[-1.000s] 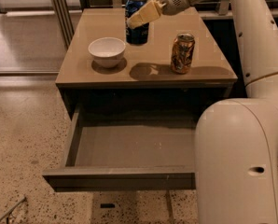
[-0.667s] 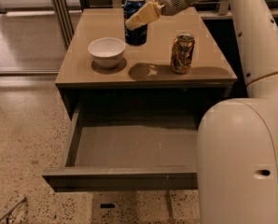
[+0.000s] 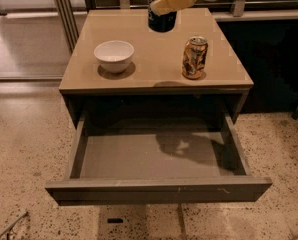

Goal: Place pepsi can into top drawer

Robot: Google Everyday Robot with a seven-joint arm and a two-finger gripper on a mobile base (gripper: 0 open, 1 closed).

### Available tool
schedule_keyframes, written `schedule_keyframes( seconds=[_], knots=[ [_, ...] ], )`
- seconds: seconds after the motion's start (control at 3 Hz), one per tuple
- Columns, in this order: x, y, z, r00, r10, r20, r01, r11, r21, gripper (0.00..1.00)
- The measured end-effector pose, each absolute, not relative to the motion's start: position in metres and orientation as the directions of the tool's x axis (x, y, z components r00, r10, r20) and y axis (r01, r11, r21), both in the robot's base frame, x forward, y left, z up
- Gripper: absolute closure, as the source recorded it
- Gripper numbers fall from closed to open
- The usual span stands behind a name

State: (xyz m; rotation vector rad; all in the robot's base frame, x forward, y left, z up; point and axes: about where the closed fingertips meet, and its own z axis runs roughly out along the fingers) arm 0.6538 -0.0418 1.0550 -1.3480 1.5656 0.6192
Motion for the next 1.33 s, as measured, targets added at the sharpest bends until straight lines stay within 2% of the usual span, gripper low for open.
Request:
schedule_keyframes(
  seconds=[0.33,1.0,1.33],
  knots=[
    [0.603,-0.039,1.093,0.106,-0.386,-0.916,-0.918,0.316,-0.24,1.0],
    [0.591,-0.049,1.068,0.057,-0.393,-0.918,-0.922,0.333,-0.2,1.0],
    [0.588,-0.044,1.037,0.087,-0.418,-0.904,-0.948,0.245,-0.204,1.0]
  ],
)
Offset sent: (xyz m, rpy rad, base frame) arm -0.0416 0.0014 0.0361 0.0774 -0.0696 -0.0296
